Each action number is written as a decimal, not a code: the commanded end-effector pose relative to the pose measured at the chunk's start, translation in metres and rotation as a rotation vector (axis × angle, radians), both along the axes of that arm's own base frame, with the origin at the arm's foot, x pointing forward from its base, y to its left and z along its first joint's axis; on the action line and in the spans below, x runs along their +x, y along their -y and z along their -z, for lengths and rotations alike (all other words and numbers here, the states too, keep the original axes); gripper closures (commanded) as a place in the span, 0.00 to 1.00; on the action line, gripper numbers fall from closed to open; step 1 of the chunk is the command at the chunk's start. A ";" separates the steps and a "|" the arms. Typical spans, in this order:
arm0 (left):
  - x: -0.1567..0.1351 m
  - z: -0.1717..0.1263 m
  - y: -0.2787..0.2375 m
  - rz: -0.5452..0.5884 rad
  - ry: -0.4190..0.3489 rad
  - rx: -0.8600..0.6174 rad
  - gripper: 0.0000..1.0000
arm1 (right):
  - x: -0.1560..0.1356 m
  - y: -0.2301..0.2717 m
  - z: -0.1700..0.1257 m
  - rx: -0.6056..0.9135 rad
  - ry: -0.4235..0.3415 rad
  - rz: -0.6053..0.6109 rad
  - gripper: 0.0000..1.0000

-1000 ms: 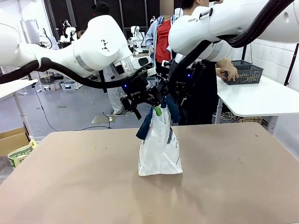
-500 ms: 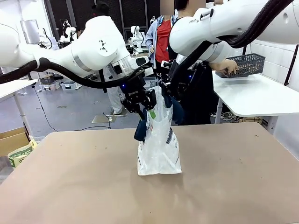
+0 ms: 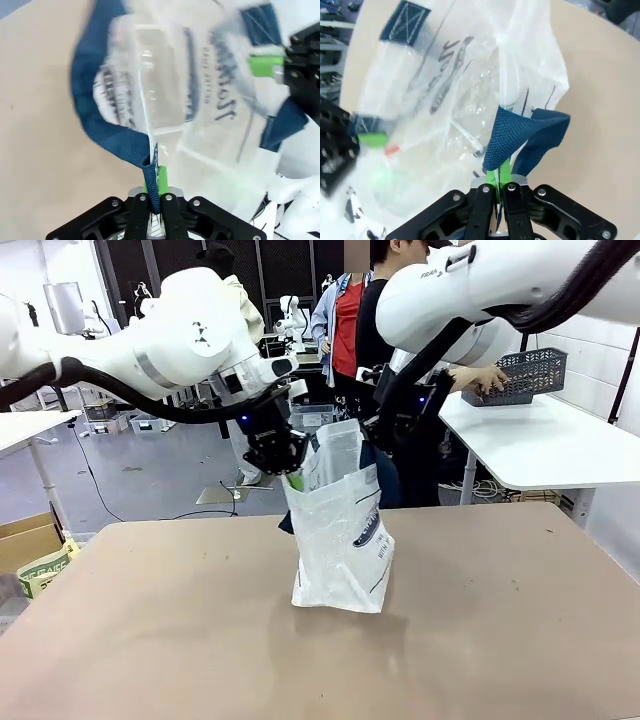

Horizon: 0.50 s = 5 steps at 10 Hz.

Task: Transfer purchased items from the store into the shopping bag.
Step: Open the Reusable shopping bag in the center of the table.

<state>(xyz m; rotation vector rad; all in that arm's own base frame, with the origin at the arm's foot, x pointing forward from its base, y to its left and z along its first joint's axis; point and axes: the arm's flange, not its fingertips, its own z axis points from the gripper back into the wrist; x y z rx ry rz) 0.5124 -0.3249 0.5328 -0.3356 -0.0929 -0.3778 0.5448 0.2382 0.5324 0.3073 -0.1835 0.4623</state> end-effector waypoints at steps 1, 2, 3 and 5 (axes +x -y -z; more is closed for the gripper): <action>-0.013 0.001 -0.026 -0.090 -0.016 0.103 1.00 | -0.023 0.022 -0.005 -0.135 0.034 -0.071 1.00; -0.014 0.002 -0.040 -0.123 -0.010 0.144 1.00 | -0.025 0.029 -0.007 -0.192 0.058 -0.066 1.00; -0.015 0.003 -0.050 -0.150 -0.022 0.179 1.00 | -0.025 0.034 -0.010 -0.211 0.064 -0.088 1.00; -0.023 0.004 -0.060 -0.168 -0.022 0.283 1.00 | -0.018 0.036 -0.012 -0.249 0.071 -0.160 1.00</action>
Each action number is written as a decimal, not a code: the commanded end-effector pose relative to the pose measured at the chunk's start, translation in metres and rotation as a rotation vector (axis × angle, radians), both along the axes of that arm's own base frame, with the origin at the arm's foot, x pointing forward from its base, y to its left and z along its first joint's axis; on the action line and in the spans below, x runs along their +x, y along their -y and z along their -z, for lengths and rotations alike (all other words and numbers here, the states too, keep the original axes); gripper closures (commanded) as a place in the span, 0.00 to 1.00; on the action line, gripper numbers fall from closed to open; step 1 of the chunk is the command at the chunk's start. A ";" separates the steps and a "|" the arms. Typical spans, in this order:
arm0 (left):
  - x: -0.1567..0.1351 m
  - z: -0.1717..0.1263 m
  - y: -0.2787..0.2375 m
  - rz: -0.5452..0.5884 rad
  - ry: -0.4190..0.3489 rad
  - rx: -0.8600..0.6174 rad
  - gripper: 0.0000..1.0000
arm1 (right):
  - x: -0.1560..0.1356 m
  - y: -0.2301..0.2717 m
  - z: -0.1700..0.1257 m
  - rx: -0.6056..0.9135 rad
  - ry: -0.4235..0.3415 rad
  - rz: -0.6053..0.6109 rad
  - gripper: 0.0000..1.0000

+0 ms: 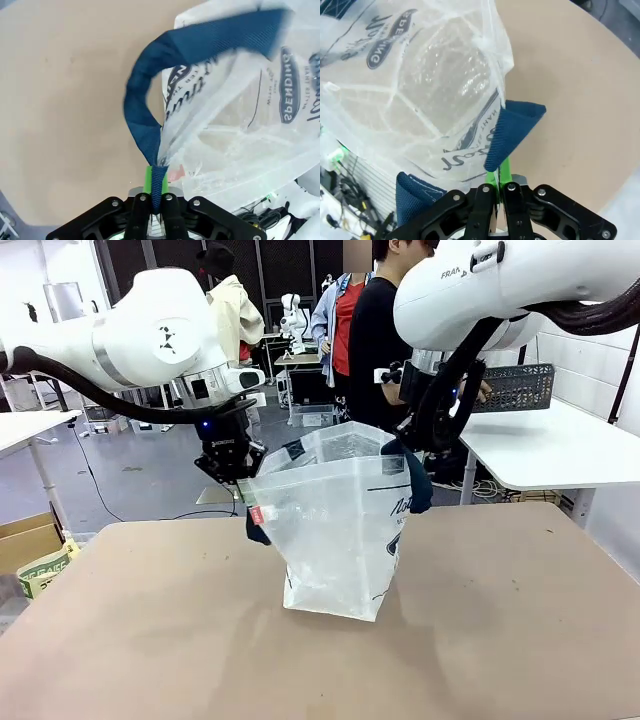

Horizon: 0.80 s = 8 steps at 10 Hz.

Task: Transfer purchased items from the store into the shopping bag.
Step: Open the Reusable shopping bag in the center of the table.

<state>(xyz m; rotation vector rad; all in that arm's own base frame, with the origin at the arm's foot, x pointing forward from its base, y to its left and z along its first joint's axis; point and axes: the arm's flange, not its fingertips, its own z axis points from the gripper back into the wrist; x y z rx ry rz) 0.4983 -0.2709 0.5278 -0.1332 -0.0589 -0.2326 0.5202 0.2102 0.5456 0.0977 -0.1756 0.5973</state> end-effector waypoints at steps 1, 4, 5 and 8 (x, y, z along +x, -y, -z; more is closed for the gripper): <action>-0.014 0.000 -0.012 0.005 0.008 0.128 1.00 | 0.015 0.005 0.002 -0.028 0.030 -0.091 1.00; -0.022 -0.011 -0.037 -0.037 0.069 0.135 1.00 | 0.029 -0.027 0.003 -0.075 0.057 -0.221 1.00; -0.023 -0.013 -0.045 -0.042 0.081 0.147 1.00 | 0.035 -0.037 0.004 -0.098 0.048 -0.242 1.00; -0.016 -0.002 -0.067 -0.022 0.056 0.157 1.00 | 0.045 -0.050 0.012 -0.143 0.029 -0.260 1.00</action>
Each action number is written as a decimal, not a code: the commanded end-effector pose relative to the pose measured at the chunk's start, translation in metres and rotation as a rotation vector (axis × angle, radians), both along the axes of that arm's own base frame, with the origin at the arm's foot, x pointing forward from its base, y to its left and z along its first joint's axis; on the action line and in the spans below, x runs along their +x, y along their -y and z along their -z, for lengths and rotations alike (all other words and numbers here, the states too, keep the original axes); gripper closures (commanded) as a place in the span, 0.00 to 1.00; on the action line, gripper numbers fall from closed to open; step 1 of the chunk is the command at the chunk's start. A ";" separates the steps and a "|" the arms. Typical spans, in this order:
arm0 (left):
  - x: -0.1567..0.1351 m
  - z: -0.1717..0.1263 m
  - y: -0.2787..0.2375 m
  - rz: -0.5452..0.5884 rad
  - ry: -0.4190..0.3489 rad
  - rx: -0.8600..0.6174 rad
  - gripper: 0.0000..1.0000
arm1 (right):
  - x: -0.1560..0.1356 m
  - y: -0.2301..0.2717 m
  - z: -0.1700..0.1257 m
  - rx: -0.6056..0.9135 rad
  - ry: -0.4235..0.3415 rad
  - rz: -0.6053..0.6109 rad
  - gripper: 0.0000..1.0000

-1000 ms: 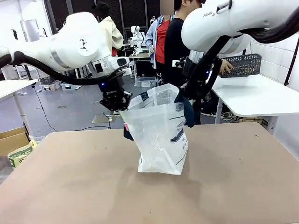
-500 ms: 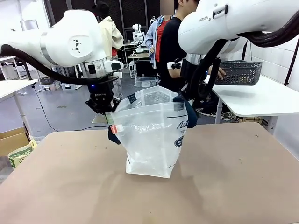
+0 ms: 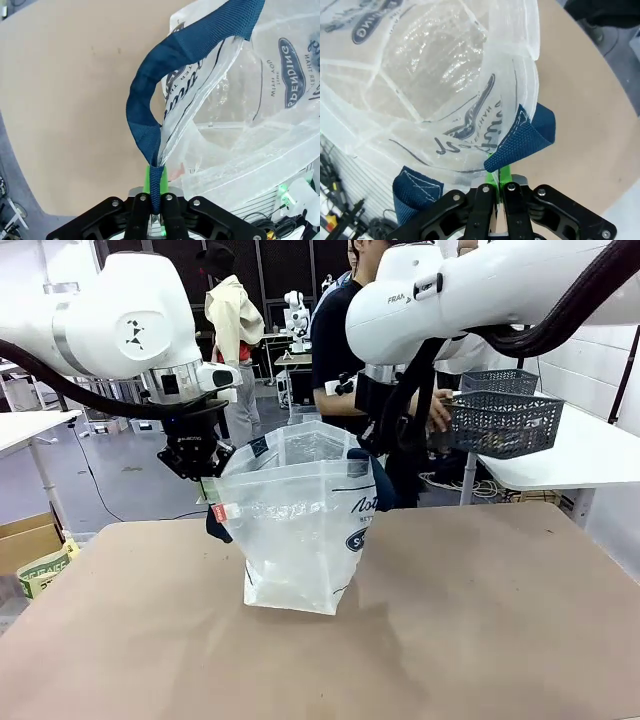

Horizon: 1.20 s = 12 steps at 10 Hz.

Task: Transfer purchased items from the store into the shopping bag.
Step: Open the Reusable shopping bag in the center of the table.

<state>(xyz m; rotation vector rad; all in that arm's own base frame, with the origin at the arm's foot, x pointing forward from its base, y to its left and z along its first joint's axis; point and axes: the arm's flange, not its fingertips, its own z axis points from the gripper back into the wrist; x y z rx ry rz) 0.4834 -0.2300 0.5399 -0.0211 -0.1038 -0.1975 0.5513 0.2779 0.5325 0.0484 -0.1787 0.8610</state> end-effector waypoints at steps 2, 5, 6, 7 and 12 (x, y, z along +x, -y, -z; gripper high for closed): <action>0.003 0.021 -0.029 0.086 -0.012 0.026 1.00 | 0.014 0.010 0.002 -0.062 0.017 -0.017 1.00; 0.012 0.026 -0.025 0.164 0.000 -0.019 1.00 | 0.016 0.004 0.009 -0.029 0.018 -0.018 1.00; 0.014 0.029 -0.021 0.197 -0.002 -0.022 1.00 | 0.017 0.002 0.011 -0.030 0.015 -0.019 1.00; 0.009 0.019 -0.008 0.125 0.003 -0.009 1.00 | 0.017 0.002 0.012 -0.023 0.015 -0.017 1.00; 0.009 0.019 -0.008 0.125 0.003 -0.009 1.00 | 0.007 -0.008 0.007 0.002 -0.004 -0.010 1.00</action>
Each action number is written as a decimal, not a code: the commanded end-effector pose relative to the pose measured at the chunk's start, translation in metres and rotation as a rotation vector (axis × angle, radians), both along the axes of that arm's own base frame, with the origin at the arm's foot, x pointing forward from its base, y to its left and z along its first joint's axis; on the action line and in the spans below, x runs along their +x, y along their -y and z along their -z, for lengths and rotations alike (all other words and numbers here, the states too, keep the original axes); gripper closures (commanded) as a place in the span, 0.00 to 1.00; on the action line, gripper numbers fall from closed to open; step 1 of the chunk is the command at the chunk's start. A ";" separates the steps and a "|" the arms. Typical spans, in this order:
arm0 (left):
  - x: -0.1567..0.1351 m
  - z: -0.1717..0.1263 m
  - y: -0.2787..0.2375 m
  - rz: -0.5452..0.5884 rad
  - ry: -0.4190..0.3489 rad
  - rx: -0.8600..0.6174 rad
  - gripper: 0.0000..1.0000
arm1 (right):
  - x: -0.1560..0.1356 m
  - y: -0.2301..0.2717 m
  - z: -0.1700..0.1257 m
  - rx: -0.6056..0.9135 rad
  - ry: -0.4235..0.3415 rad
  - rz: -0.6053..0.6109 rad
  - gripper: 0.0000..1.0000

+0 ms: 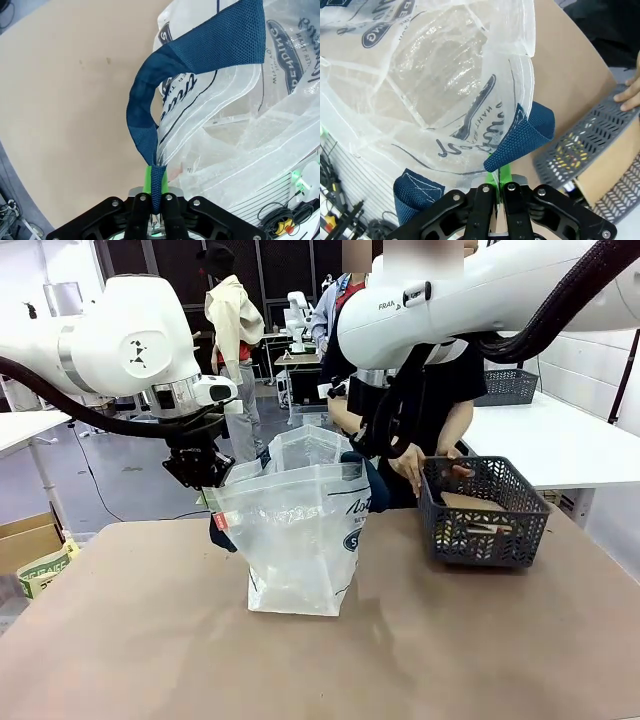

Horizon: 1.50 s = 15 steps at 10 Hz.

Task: Transfer purchased items from the store into the shopping bag.
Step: Move the Reusable shopping bag to the right side of the table.

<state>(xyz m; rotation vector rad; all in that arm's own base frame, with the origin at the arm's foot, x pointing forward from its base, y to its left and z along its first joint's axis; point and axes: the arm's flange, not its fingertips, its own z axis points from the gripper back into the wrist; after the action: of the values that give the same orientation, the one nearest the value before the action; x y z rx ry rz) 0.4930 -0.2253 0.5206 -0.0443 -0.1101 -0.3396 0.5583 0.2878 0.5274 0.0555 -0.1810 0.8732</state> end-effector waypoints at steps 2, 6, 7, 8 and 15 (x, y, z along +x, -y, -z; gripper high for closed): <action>-0.001 0.000 -0.003 -0.018 -0.003 0.007 1.00 | 0.000 0.002 0.002 -0.004 -0.004 0.002 1.00; -0.001 0.000 -0.003 -0.018 -0.003 0.007 1.00 | 0.000 0.002 0.002 -0.004 -0.004 0.002 1.00; -0.001 0.000 -0.003 -0.018 -0.003 0.007 1.00 | 0.000 0.002 0.002 -0.004 -0.004 0.002 1.00; -0.001 0.000 -0.003 -0.018 -0.003 0.007 1.00 | 0.000 0.002 0.002 -0.004 -0.004 0.002 1.00; -0.001 0.000 -0.003 -0.018 -0.003 0.007 1.00 | 0.000 0.002 0.002 -0.004 -0.004 0.002 1.00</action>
<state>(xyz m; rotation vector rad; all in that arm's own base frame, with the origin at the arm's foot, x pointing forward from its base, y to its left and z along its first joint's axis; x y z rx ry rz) 0.4930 -0.2253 0.5206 -0.0443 -0.1100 -0.3391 0.5583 0.2879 0.5274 0.0555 -0.1809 0.8734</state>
